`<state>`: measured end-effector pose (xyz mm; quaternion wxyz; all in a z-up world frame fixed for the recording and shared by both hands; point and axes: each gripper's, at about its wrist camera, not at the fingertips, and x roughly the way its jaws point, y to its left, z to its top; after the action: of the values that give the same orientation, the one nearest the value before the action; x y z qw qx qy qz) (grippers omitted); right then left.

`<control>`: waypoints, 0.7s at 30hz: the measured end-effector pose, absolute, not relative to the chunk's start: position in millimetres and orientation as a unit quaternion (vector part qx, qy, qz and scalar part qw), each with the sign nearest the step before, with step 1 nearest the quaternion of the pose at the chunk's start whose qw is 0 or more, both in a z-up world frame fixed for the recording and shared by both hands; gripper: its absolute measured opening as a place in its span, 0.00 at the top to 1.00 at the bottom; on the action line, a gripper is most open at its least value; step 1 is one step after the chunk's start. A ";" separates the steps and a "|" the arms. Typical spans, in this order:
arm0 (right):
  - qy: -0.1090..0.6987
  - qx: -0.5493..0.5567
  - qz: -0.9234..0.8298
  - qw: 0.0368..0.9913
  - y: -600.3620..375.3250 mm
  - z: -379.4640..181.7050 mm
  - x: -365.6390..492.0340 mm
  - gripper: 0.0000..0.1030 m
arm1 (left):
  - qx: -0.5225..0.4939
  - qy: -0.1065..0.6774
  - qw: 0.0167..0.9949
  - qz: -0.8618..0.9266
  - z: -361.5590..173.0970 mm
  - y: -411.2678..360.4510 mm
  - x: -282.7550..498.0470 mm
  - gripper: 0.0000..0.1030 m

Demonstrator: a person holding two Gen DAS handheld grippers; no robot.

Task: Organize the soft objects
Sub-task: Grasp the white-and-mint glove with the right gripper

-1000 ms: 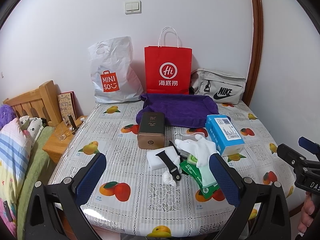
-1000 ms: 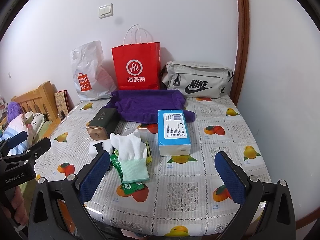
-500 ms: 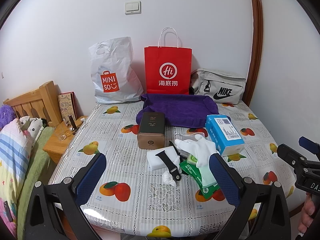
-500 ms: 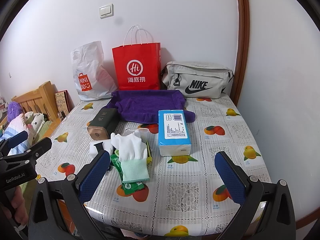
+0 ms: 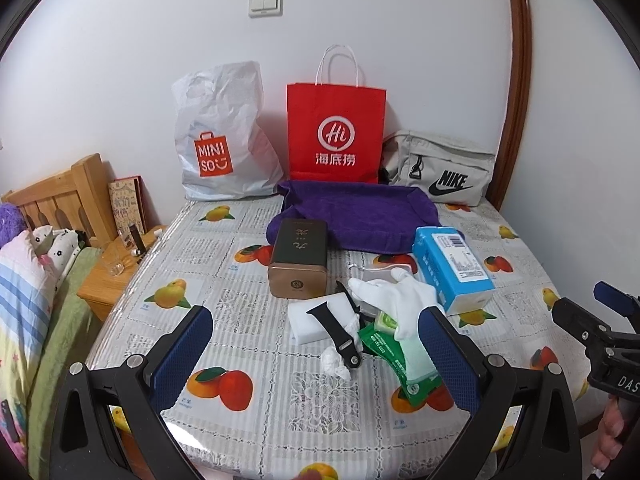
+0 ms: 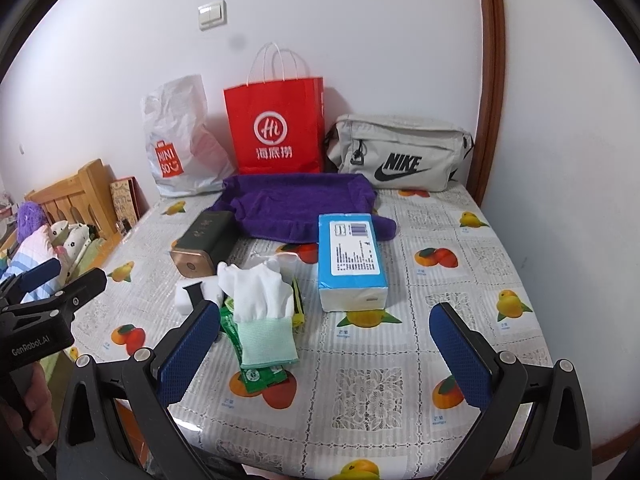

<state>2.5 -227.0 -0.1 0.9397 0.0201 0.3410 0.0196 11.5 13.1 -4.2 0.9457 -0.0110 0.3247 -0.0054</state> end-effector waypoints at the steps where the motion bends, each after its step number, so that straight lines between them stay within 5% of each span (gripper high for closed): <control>1: 0.344 0.019 0.023 0.939 -226.5 -3.9 7.0 0.00 | -0.013 0.331 0.943 -0.005 -9.4 15.0 17.7 0.00; 21: 0.386 -0.025 0.146 0.911 -171.3 -105.6 93.2 0.12 | -0.033 0.432 0.900 0.045 -119.2 51.7 78.9 0.01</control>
<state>93.2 -171.3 -105.6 0.9107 -0.0252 0.3857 0.1460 78.9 51.7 -119.2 0.9002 -0.0329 0.4319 0.0448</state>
